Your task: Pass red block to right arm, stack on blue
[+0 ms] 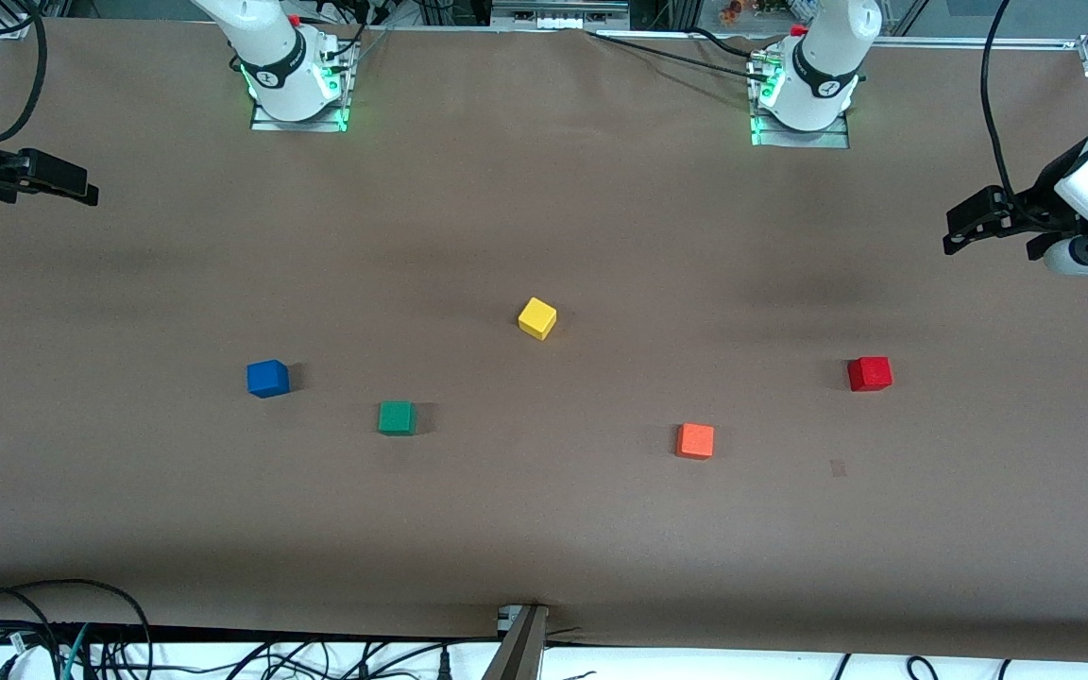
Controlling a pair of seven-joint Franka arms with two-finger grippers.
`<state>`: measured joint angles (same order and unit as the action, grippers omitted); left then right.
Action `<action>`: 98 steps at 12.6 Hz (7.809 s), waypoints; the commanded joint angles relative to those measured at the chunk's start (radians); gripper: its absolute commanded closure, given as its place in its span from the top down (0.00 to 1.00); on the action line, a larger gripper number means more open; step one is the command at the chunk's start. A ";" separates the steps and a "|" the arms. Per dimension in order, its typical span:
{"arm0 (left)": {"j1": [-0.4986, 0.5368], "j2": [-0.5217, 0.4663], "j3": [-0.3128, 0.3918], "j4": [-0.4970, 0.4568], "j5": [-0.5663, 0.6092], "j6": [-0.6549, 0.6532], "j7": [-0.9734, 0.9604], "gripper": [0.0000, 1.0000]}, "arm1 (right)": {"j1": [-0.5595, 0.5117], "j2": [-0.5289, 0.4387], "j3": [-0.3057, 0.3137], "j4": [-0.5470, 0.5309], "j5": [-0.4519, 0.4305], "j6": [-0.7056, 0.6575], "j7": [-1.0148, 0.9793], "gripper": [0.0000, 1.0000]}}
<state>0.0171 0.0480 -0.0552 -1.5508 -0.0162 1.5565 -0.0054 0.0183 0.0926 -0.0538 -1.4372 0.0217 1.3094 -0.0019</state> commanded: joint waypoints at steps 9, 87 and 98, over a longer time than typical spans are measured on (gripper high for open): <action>0.006 0.010 -0.009 0.028 0.013 -0.007 0.030 1.00 | -0.006 0.001 0.000 0.012 0.014 -0.002 -0.004 1.00; 0.540 1.126 -0.012 0.313 -0.949 -0.107 2.541 1.00 | -0.006 0.032 -0.003 0.020 0.083 0.065 -0.004 1.00; 0.541 1.119 -0.012 0.316 -0.947 -0.107 2.544 0.00 | 0.006 0.073 0.005 0.017 0.249 0.157 0.016 1.00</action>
<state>0.5667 1.1599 -0.0746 -1.2586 -0.9479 1.4535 2.4858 0.0205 0.1435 -0.0527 -1.4371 0.2284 1.4639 0.0005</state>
